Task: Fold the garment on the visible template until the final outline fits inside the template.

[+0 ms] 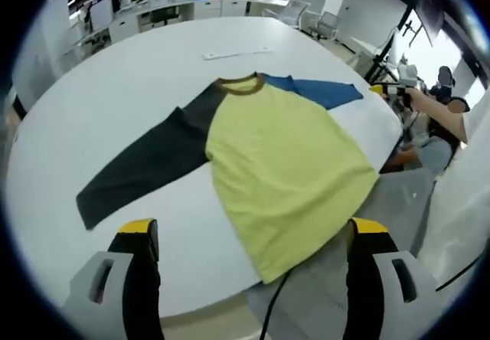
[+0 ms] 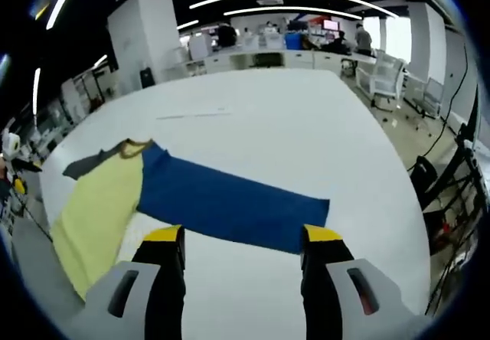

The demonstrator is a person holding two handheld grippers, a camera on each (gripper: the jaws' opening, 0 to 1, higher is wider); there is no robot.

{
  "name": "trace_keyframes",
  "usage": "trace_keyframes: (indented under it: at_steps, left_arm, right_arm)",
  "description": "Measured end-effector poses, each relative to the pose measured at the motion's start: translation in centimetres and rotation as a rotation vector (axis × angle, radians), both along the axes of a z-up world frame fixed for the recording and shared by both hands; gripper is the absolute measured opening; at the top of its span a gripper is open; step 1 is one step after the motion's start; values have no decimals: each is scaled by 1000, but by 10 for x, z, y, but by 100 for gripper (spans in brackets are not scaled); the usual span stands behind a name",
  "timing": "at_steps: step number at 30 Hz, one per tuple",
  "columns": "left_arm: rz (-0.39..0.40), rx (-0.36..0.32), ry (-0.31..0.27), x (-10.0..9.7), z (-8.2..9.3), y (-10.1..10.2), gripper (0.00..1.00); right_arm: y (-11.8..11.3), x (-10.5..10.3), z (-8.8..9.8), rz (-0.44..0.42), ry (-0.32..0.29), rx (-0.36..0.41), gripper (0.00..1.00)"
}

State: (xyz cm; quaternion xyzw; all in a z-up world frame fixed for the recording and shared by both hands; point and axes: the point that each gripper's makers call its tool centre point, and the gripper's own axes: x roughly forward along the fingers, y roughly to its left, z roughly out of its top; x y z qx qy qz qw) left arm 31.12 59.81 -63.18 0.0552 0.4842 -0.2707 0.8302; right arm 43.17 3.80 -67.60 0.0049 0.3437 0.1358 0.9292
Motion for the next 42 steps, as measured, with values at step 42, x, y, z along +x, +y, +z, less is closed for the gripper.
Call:
trace_keyframes:
  at_steps: [42]
  left_arm:
    - [-42, 34, 75, 15, -16, -6, 99]
  right_arm:
    - [-71, 63, -52, -66, 48, -49, 38]
